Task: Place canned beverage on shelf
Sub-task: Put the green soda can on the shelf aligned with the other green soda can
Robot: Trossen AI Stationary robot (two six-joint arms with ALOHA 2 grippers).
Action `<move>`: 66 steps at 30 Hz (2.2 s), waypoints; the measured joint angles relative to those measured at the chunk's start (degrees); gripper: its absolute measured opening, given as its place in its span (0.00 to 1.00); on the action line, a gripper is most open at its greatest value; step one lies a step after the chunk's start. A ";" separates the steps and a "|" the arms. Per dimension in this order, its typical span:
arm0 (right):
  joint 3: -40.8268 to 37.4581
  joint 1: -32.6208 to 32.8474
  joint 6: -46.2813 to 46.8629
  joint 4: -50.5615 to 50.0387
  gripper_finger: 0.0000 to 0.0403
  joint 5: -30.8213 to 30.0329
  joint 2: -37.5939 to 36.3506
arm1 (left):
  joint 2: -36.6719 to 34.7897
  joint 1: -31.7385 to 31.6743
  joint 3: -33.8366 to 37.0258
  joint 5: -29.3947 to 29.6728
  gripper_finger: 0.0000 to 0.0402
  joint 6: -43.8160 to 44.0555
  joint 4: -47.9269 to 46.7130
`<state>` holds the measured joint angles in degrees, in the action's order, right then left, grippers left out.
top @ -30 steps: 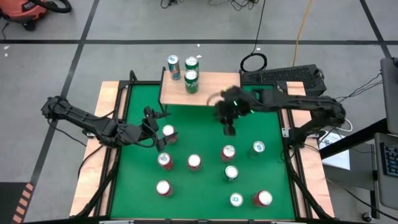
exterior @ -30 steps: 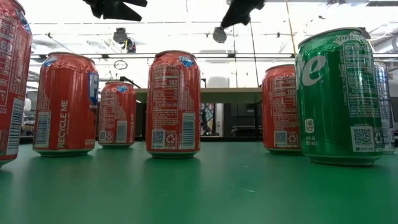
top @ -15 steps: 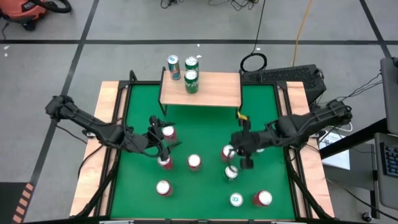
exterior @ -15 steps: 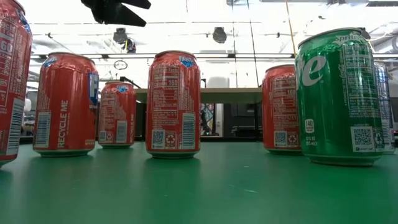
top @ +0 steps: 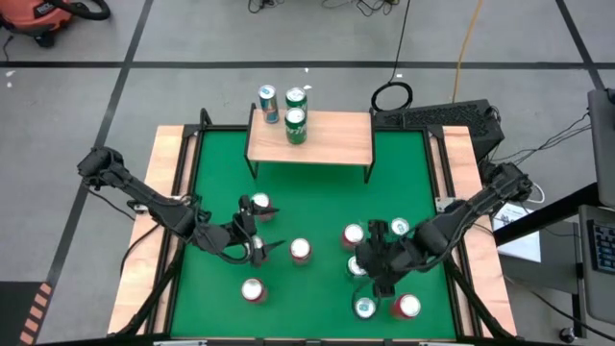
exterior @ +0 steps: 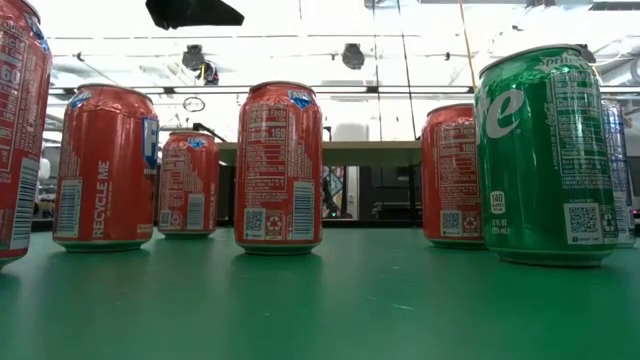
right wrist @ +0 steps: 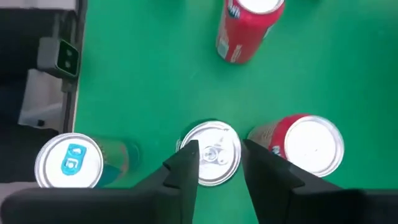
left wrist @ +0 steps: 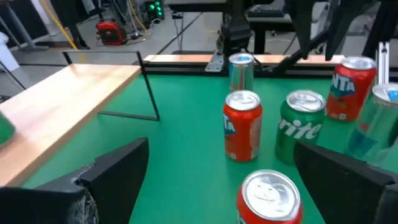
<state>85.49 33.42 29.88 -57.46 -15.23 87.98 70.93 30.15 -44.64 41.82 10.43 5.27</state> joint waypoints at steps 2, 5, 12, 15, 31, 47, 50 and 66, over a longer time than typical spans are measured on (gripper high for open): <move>0.00 0.85 1.38 -0.47 0.33 -0.05 0.87 | 0.93 0.44 0.00 -0.02 0.98 0.01 0.99; 0.00 1.74 3.16 -1.59 0.39 -0.15 1.72 | 2.08 0.95 0.00 -0.02 0.98 0.78 2.06; 0.00 2.73 7.56 -3.11 0.55 -1.15 4.23 | 3.62 1.92 0.00 0.13 0.98 2.79 2.21; 0.01 2.70 9.91 -4.30 0.64 -1.15 5.23 | 3.72 2.19 0.00 0.30 0.98 2.76 2.66; 0.00 0.12 13.14 -4.07 0.82 -1.24 11.28 | 3.72 2.14 0.00 0.66 0.98 2.28 3.28; -0.09 -4.00 10.38 -2.27 0.79 5.38 14.55 | 3.72 2.14 0.00 0.68 0.98 0.84 3.24; -1.05 -4.64 9.49 -0.53 0.78 7.53 14.50 | 3.72 2.14 0.00 0.68 0.98 0.75 3.26; -2.21 -6.82 7.46 1.03 0.84 14.31 15.44 | 3.72 2.12 0.00 0.68 0.98 -2.26 3.39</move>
<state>83.29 26.61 37.34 -56.43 -0.93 103.41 74.65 32.27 -44.64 42.50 8.17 8.67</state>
